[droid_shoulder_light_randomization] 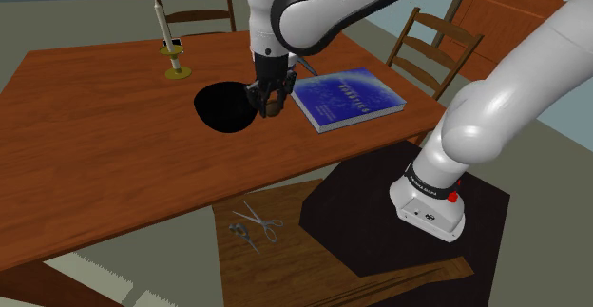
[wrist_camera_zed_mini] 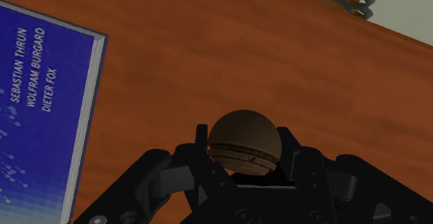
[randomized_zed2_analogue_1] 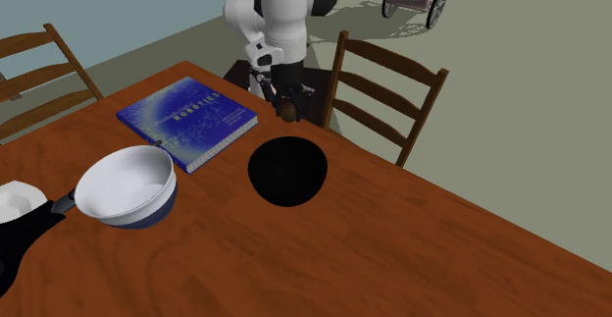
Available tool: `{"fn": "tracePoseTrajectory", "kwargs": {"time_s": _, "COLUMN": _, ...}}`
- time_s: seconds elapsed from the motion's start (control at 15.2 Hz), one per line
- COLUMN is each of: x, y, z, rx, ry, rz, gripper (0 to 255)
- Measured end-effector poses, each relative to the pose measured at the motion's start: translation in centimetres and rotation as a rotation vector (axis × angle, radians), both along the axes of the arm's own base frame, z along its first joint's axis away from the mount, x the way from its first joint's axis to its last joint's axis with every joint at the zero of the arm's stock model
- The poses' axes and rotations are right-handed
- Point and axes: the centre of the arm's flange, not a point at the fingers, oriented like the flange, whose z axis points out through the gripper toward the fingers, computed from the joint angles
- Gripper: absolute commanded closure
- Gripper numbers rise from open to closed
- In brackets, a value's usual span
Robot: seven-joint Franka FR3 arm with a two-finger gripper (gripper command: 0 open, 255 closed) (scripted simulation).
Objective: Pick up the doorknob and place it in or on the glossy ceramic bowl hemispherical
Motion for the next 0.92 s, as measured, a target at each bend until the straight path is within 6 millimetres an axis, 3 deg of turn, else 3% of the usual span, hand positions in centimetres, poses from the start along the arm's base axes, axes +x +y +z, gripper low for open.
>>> {"fn": "tracePoseTrajectory", "kwargs": {"time_s": 0.79, "x": 0.0, "y": -0.1, "z": 6.1, "rx": 0.0, "ry": 0.0, "rz": 0.0, "gripper": 255}}
{"fn": "tracePoseTrajectory", "kwargs": {"time_s": 0.92, "x": 1.6, "y": 0.3, "z": 6.5, "rx": 0.0, "ry": 0.0, "rz": 0.0, "gripper": 255}}
